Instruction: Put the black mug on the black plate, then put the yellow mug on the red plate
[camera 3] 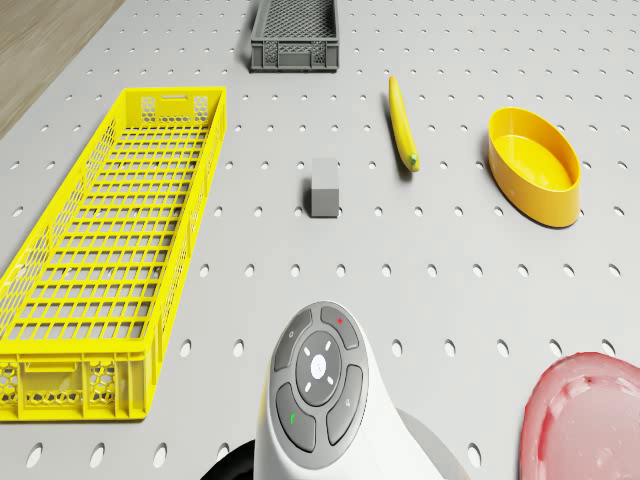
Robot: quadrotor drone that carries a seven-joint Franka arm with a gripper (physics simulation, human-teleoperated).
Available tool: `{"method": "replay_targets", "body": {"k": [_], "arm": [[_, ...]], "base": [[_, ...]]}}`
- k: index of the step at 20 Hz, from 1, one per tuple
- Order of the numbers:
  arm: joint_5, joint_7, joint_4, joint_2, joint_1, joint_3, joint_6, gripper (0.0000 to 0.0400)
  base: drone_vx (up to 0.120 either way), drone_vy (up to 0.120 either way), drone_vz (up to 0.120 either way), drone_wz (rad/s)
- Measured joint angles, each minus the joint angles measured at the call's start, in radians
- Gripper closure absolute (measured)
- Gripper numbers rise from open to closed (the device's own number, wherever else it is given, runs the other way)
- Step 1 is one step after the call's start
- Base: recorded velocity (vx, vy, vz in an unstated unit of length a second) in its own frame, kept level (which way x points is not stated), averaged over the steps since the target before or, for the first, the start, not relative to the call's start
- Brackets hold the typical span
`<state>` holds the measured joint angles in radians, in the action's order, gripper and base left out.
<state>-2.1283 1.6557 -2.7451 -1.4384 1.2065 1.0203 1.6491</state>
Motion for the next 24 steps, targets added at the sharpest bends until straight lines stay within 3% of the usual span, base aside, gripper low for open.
{"method": "replay_targets", "body": {"k": [6,10,14,18,24], "arm": [[-0.048,-0.005,0.031,0.012,0.01,-0.049,0.022,0.03],[-0.063,-0.008,0.04,0.019,0.01,-0.064,0.025,0.012],[-0.044,-0.01,0.022,0.021,0.0,-0.041,0.006,0.0044],[-0.006,-0.01,-0.005,0.019,-0.014,0.001,-0.021,0.0016],[0.042,-0.008,-0.034,0.019,-0.027,0.053,-0.052,0.0004]], "base": [[0.0,0.0,0.0,0.0],[0.0,0.0,0.0,0.0],[0.0,0.0,0.0,0.0],[0.0,0.0,0.01,0.0],[0.0,0.0,0.12,0.0]]}}
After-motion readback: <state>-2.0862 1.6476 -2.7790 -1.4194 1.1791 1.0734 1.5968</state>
